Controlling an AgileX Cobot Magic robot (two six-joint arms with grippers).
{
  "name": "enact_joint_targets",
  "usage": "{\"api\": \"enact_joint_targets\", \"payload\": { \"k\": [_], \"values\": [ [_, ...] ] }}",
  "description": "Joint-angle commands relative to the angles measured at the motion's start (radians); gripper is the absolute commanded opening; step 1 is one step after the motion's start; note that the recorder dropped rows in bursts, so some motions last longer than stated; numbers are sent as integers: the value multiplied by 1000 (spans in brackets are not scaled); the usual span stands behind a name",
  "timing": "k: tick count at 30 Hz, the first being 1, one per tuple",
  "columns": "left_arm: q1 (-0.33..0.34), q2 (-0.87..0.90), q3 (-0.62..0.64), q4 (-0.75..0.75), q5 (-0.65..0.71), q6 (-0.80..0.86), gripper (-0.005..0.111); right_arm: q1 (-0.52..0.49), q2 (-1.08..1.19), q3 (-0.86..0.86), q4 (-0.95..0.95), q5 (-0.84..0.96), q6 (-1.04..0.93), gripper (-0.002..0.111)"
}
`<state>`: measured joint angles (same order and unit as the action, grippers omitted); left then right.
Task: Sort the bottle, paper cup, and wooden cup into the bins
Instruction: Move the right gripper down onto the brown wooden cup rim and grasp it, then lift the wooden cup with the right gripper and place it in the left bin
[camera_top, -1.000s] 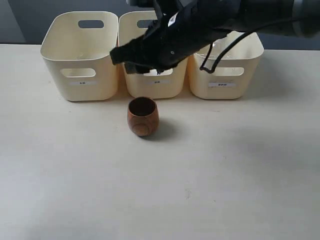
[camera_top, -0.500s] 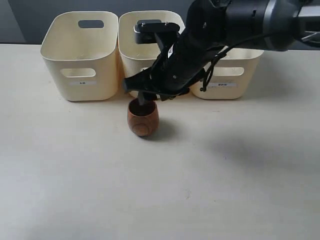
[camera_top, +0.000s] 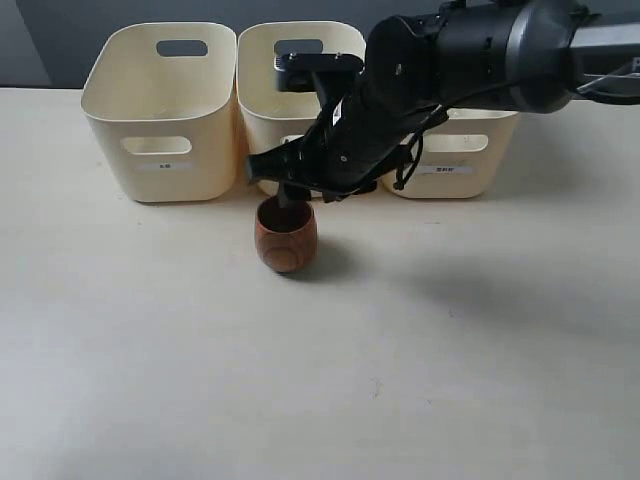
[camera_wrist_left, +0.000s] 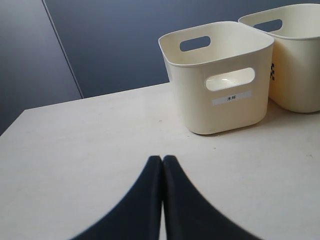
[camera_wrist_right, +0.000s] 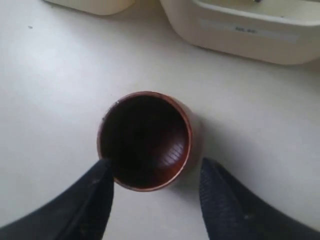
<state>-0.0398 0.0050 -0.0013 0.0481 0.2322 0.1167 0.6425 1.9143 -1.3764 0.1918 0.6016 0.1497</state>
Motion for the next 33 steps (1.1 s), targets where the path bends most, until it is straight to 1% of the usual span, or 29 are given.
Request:
{"api": "enact_joint_targets", "payload": {
  "k": [1, 5, 11, 33],
  "values": [
    [-3, -5, 1, -5, -1, -2, 0, -4, -2, -5, -18, -11, 27, 51],
    [-3, -5, 1, -5, -1, -2, 0, -4, -2, -5, -18, -9, 45, 51],
    [-3, -5, 1, -5, -1, -2, 0, -4, 65, -5, -6, -18, 45, 51],
    [-3, -5, 1, -5, -1, -2, 0, -4, 138, -5, -1, -57, 52, 51]
  ]
}}
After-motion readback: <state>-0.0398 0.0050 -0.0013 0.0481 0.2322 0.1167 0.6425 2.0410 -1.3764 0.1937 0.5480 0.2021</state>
